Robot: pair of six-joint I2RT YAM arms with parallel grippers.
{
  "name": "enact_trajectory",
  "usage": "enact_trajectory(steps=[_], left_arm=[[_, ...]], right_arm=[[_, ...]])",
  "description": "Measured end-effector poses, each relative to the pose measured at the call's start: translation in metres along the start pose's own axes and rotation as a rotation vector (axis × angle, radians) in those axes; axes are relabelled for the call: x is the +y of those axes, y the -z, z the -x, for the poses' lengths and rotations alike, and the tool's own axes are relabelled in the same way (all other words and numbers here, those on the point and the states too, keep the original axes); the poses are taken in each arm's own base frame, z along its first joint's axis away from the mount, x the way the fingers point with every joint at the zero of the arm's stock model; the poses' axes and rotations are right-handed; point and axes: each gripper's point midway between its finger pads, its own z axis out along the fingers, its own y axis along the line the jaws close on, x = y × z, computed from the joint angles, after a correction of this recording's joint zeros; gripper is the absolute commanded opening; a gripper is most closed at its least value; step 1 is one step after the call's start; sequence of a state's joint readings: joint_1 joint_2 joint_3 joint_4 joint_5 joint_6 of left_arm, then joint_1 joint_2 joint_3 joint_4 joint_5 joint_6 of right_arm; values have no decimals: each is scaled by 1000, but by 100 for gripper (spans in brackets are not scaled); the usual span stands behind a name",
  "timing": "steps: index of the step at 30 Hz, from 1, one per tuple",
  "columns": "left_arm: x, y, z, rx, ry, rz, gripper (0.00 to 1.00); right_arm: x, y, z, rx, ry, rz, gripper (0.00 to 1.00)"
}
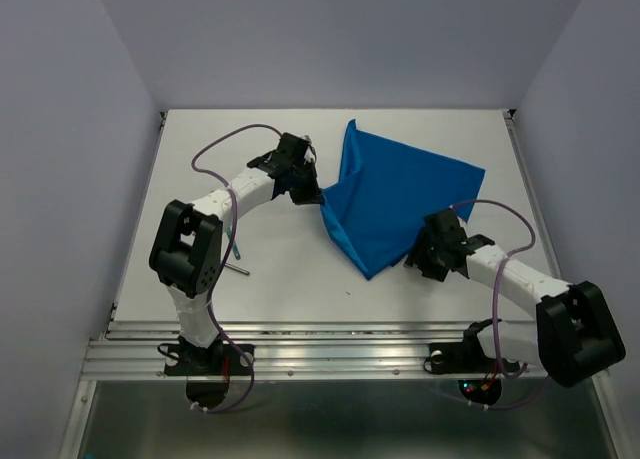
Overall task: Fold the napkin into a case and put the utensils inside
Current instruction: Pick up the crumpled napkin from the center of the board.
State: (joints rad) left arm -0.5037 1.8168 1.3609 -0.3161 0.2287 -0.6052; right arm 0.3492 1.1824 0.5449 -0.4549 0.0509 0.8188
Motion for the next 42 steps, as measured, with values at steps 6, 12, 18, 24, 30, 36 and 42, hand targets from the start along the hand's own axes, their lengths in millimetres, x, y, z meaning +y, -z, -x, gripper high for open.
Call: enact_trajectory(steps=[6, 12, 18, 24, 30, 36, 42], left_arm=[[-1, 0, -1, 5, 3, -4, 0], [-1, 0, -1, 7, 3, -5, 0], [-2, 0, -2, 12, 3, -10, 0], [-2, 1, -3, 15, 3, -12, 0], [3, 3, -3, 28, 11, -1, 0], [26, 25, 25, 4, 68, 2, 0], [42, 95, 89, -178, 116, -11, 0]], right_arm=[[32, -9, -2, -2, 62, 49, 62], [43, -14, 3, -19, 59, 73, 61], [55, -22, 12, -38, 74, 58, 54], [60, -34, 20, -78, 87, 27, 4], [42, -29, 26, -129, 86, -43, 1], [21, 23, 51, -262, 79, -92, 1], [34, 86, 103, -439, 46, -62, 1]])
